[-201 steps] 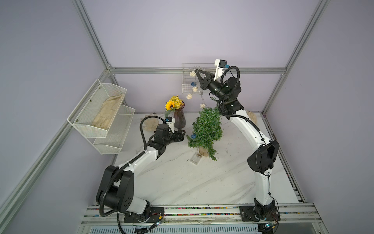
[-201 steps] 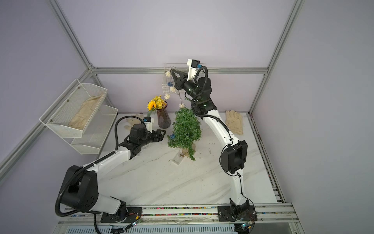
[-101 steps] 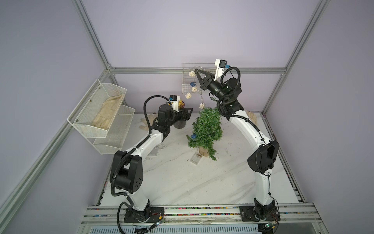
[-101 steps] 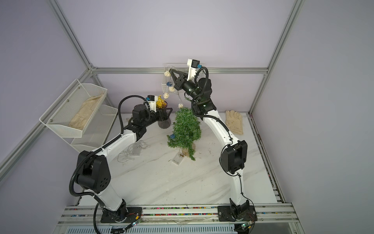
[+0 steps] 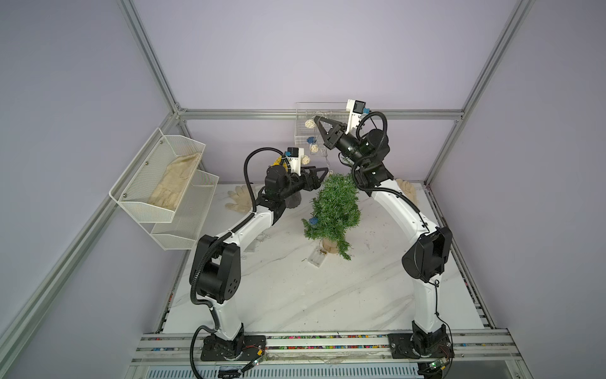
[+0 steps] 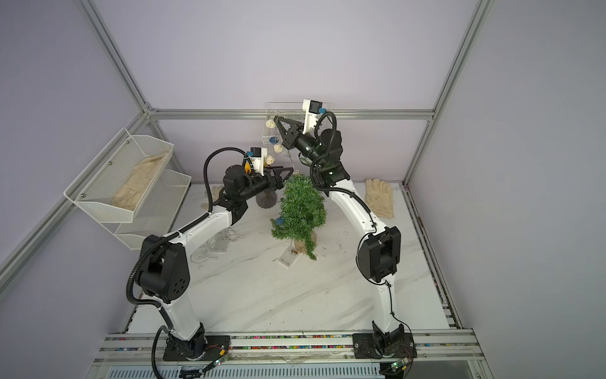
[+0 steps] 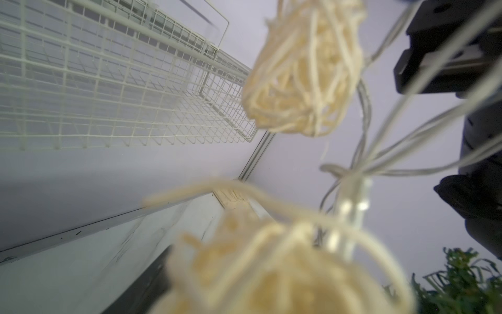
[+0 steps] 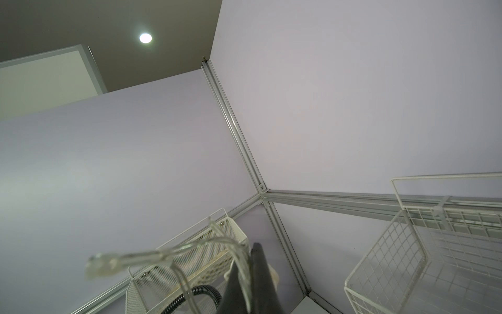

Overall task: Remove string lights from the small christmas tree
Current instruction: Remove the light string from the Christmas tree.

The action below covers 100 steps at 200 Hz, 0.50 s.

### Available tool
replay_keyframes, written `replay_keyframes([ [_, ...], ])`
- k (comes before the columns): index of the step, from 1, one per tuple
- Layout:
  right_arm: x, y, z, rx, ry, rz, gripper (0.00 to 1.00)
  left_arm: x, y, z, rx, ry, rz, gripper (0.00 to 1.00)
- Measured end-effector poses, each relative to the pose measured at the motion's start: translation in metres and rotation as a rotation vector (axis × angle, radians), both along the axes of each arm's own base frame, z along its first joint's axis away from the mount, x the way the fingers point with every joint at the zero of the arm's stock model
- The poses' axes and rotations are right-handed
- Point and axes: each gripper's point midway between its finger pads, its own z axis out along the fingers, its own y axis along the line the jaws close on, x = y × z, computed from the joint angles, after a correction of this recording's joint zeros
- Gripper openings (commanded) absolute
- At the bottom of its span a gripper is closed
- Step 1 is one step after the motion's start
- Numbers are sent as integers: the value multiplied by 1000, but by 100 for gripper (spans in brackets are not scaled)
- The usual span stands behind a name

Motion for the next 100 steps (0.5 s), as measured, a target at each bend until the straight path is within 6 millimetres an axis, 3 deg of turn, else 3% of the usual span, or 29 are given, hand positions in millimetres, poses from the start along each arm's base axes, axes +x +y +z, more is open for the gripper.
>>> replay_keyframes([
  [22,-1,0,2,3,-7,0,0,5,-7,5,-19,-17,-17,75],
  [73,-2,1,1,4,-5,13,0,19,-17,-4,-25,-9,-26,70],
  [87,-2,2,-2,2,2,20,0,22,-18,-6,-25,-6,-26,61],
  [100,-2,2,-5,2,10,25,0,24,-19,-8,-26,-1,-24,42],
])
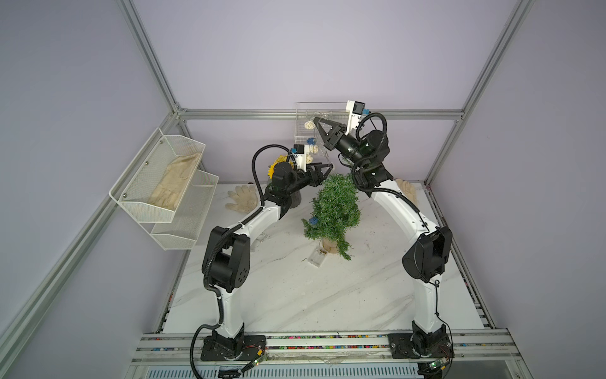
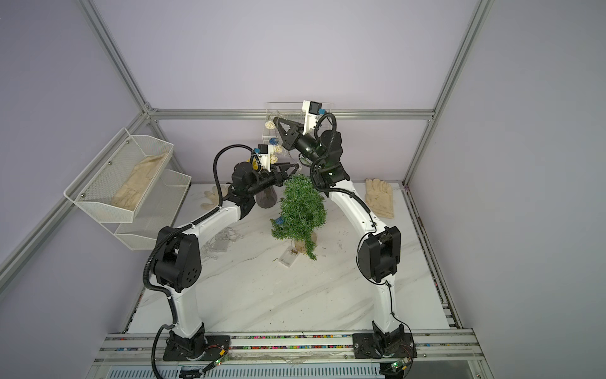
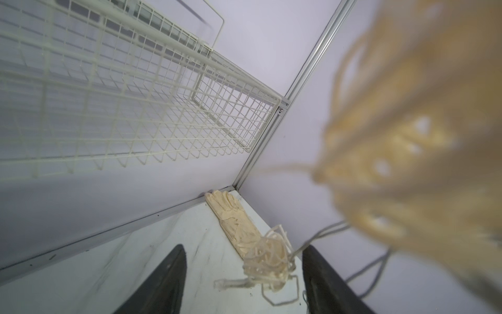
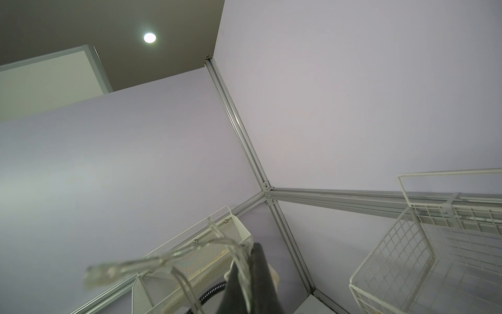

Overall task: Remove string lights from the small christmas tree
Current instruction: Remove the light string from the Christmas tree.

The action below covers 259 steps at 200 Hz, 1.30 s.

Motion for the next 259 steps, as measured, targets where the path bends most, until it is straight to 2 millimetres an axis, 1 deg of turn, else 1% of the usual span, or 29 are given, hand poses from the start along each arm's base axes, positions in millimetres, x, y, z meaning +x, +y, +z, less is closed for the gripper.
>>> replay_keyframes([
  [15,0,0,-2,-3,6,0,0,1,0,-1,10,-5,4,23],
  [28,-1,-1,-3,-6,8,-3,0,3,1,-2,21,-3,14,11],
  [69,-7,-9,-4,-22,7,-42,0,9,9,-8,85,-7,84,0],
  [88,-7,-12,-9,-34,10,-69,0,9,16,-5,122,-11,121,0],
  [109,-7,-16,-15,-49,17,-98,0,4,25,7,151,-28,161,0],
  [139,-8,-23,-21,-65,21,-138,0,-4,46,39,155,-76,222,0],
  [169,-8,-29,-20,-70,14,-171,0,-16,71,75,157,-141,288,0],
  [185,-8,-31,-18,-69,11,-182,0,-27,84,94,166,-176,327,0],
  [205,-8,-32,-18,-71,7,-186,0,-46,99,111,191,-206,366,0],
  [219,-8,-32,-18,-73,4,-187,0,-61,109,120,206,-224,393,0],
  [234,-8,-32,-18,-75,2,-187,0,-76,116,126,214,-232,405,0],
  [238,-8,-32,-18,-76,1,-187,0,-80,118,127,215,-235,406,3],
  [244,-8,-31,-18,-76,1,-187,0,-85,120,129,214,-240,406,12],
  [247,-8,-31,-18,-76,1,-187,0,-86,120,129,214,-242,406,15],
  [253,-8,-31,-18,-76,1,-186,0,-90,121,129,213,-244,402,28],
  [254,-8,-31,-18,-76,1,-186,0,-90,121,129,212,-244,401,33],
  [255,-8,-31,-18,-76,1,-186,0,-91,120,129,212,-244,400,33],
  [259,-8,-31,-18,-76,1,-186,0,-92,120,127,215,-245,396,42],
])
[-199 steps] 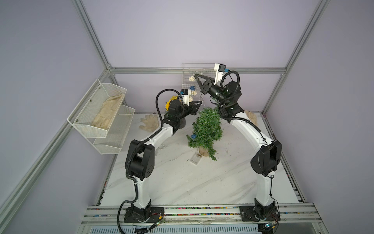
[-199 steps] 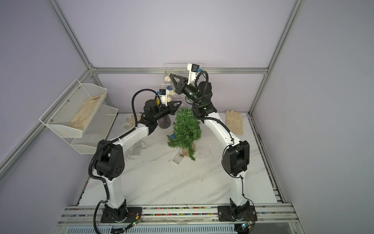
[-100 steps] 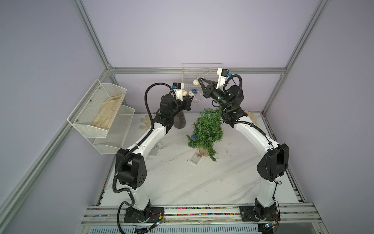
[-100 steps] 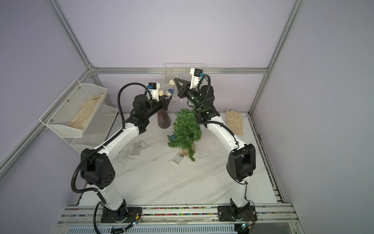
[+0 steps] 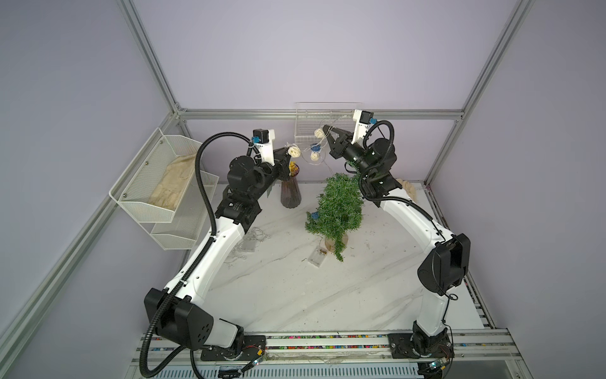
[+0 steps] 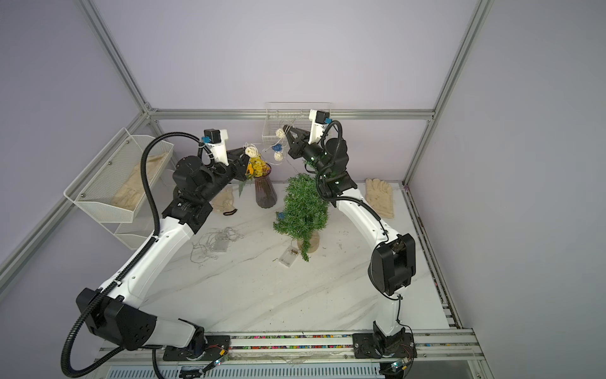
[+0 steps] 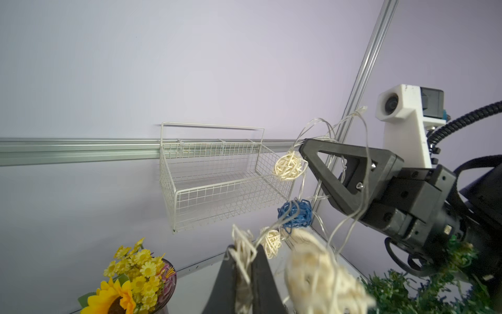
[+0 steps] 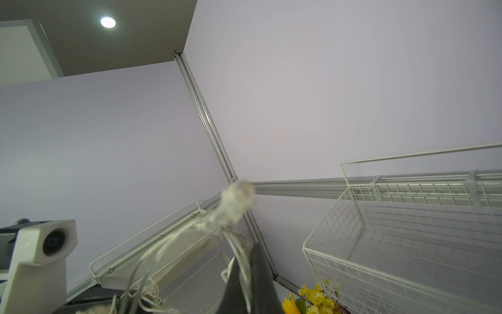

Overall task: Remove string lights from the small christmas tree
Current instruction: Remove the light string from the Christmas tree.

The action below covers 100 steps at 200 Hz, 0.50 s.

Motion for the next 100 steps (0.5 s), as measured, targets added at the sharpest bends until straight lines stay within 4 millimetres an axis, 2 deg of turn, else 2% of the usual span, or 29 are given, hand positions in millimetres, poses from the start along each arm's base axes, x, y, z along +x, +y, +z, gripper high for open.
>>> replay_keyframes([
  [15,0,0,0,0,0,1,0,-2,-4,-11,-3,17,-29,49],
  [31,-1,0,1,0,-1,3,0,1,-15,-31,-4,59,-84,49],
  [59,-4,1,8,3,-15,16,0,18,-40,-63,-39,129,-202,50],
  [100,-9,3,18,21,-30,50,0,39,-74,-109,-67,198,-332,60],
])
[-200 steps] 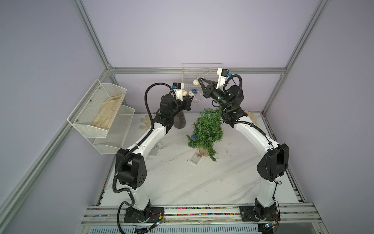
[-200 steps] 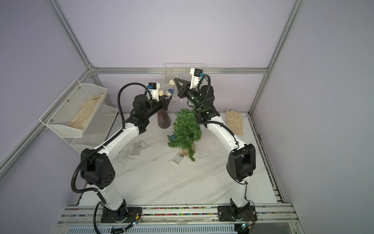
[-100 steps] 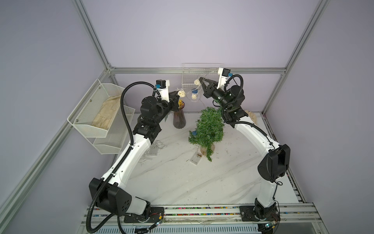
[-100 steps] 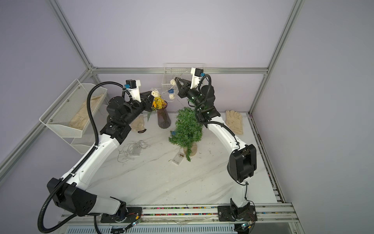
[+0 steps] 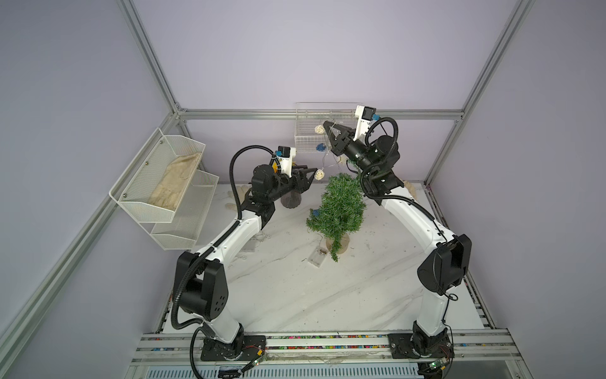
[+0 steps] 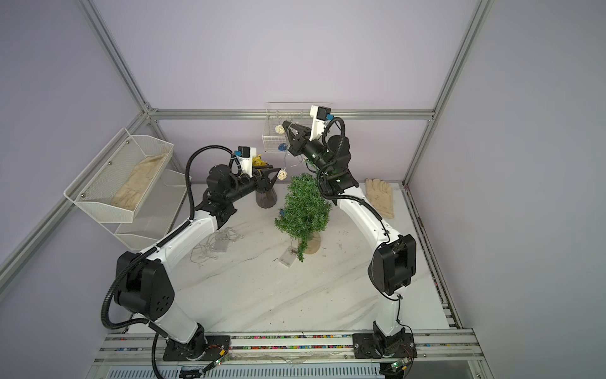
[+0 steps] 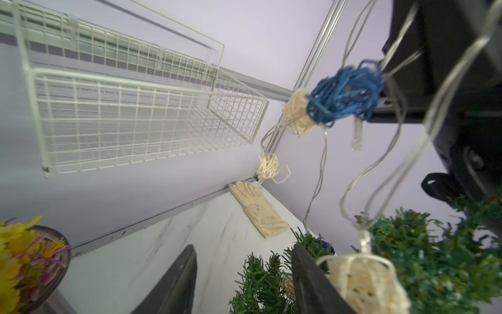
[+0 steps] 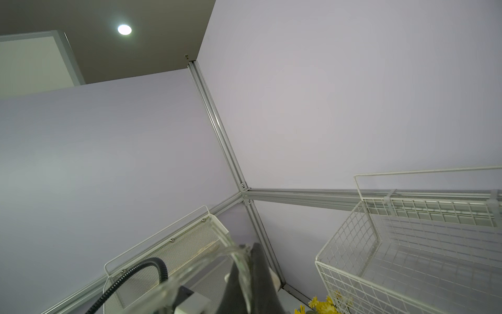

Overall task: Remove string lights from the small christmas tree
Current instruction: Remove the light string from the Christmas tree.

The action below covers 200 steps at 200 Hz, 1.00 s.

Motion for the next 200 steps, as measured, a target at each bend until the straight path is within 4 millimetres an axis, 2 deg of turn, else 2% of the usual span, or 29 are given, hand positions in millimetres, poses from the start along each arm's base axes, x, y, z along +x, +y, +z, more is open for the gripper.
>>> replay_keyframes([
  [39,6,7,-10,4,24,29,0,3,-40,-44,7,55,-110,66],
  [60,11,11,-16,2,36,43,0,6,-56,-54,12,67,-146,68],
  [90,11,13,-18,-1,40,56,0,16,-66,-37,-9,13,-168,70],
  [120,10,13,-19,-1,40,61,0,13,-67,-14,-46,-63,-186,72],
  [179,12,15,-21,-4,41,65,0,13,-62,6,-100,-124,-182,74],
  [200,13,17,-25,-9,44,74,0,15,-61,8,-124,-130,-180,73],
])
